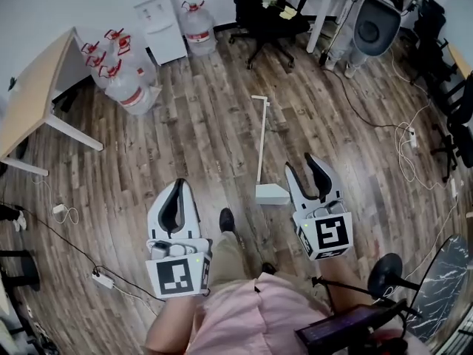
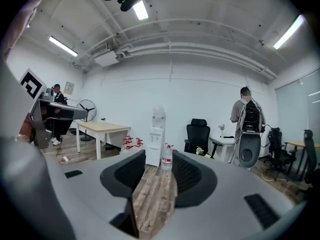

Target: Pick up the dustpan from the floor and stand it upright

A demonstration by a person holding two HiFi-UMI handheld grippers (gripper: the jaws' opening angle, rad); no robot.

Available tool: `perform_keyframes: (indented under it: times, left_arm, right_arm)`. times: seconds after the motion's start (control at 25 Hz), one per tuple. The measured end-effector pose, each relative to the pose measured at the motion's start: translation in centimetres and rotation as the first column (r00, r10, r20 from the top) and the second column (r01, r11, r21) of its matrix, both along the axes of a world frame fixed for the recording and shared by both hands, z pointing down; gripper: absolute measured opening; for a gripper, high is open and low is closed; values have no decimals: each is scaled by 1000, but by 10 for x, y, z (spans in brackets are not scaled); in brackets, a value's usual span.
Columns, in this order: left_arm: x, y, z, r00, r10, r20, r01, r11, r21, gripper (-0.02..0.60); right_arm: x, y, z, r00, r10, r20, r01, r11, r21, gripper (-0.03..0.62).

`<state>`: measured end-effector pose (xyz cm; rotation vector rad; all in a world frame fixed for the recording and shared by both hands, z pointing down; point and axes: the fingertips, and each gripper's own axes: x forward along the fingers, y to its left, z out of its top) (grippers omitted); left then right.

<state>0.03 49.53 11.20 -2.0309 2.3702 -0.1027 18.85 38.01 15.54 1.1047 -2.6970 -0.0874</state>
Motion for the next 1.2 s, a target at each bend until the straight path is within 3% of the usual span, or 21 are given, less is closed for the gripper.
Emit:
perform_keyframes:
  times: [0.2, 0.48, 0.92, 1.2]
  left_arm:
    - [-75, -59, 5, 999, 31, -14, -31, 999, -20, 14]
    - [-136, -118, -19, 998, 67, 2, -67, 998, 13, 14]
    - [-158, -185, -14, 993, 118, 19, -118, 993, 2, 14]
    - [-172, -269, 6, 988, 148, 37, -146, 988, -43, 14]
  right_arm:
    - [-61, -61, -1, 998, 70, 2, -70, 998, -4, 169]
    - [-108, -121, -32, 992, 126, 10, -126, 991, 42, 163]
    - [-120, -182, -29, 982, 186, 8, -186, 981, 47, 156]
    - [-128, -259, -2, 975, 224, 9, -224, 975, 10, 156]
